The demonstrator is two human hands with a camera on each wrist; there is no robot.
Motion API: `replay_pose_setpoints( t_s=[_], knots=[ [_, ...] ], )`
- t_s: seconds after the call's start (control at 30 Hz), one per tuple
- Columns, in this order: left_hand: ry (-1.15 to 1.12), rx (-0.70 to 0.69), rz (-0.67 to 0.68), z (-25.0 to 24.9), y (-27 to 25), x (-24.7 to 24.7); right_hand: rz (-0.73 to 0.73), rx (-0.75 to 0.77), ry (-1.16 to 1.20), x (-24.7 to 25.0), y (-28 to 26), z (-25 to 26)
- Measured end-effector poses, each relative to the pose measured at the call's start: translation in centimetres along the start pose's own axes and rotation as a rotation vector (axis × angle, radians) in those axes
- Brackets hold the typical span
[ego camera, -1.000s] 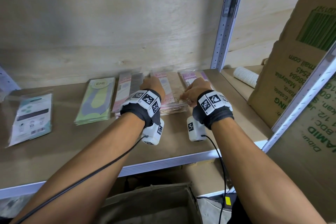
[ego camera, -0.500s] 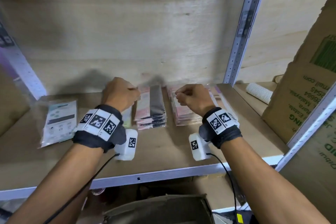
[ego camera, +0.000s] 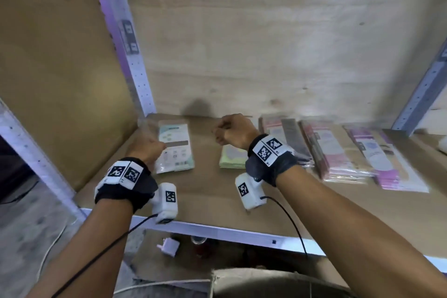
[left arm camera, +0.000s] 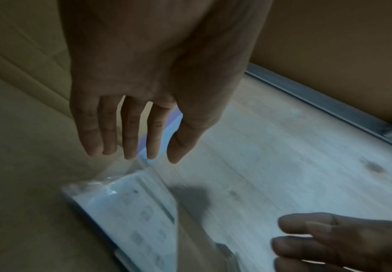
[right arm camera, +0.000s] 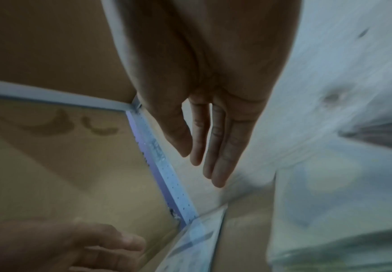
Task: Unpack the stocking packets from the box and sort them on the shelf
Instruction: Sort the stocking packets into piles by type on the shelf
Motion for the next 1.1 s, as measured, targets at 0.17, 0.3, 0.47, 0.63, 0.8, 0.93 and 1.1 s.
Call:
replay_pose_setpoints(
  t_s=[0.17,0.3,0.47,0.63,0.8,0.93,1.1],
  knots=[
    [-0.097,0.078,0.117,2.5,2.1,0.1,0.146,-0.067,-0.13,-5.9,3.6,-0.1],
    [-0.222,0.295,0.314,4.0,2.8,-1.8,0.221,-0.192,-0.13,-9.0,4.2,-1.7],
    [-0.161,0.272,0.331,3.5,1.8,-2.7,0.131,-0.297,0.018,-9.1,3.7,-2.8],
    [-0.021,0.296,0.431,3.3,-0.3,-2.7,0.203,-0.28,0.073,-7.3,1.7,-3.2],
    [-0.303,0.196,0.346,0.5,-2.2,-1.4,0.046,-0.138,0.158,-2.1,-1.0,-0.8],
    [-0.628,0.129,0.584,-3.6,-5.5,-2.1,-0.06,0.136,0.058,3.1,-4.6,2.9],
    [-0.914,0.113,0.772,-7.3,-8.7,-4.7,-0.089,0.392,-0.278,7.0,-10.2,5.2]
  ],
)
Point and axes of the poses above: each hand's wrist, its own y-axis towards the middle knuckle, its own x-axis out of the back of the hand, z = x × y, the point moved 5 cm from there along y, towards the middle knuckle, and after that the axes turned 12 degrees about x, right-handed, at the moved point
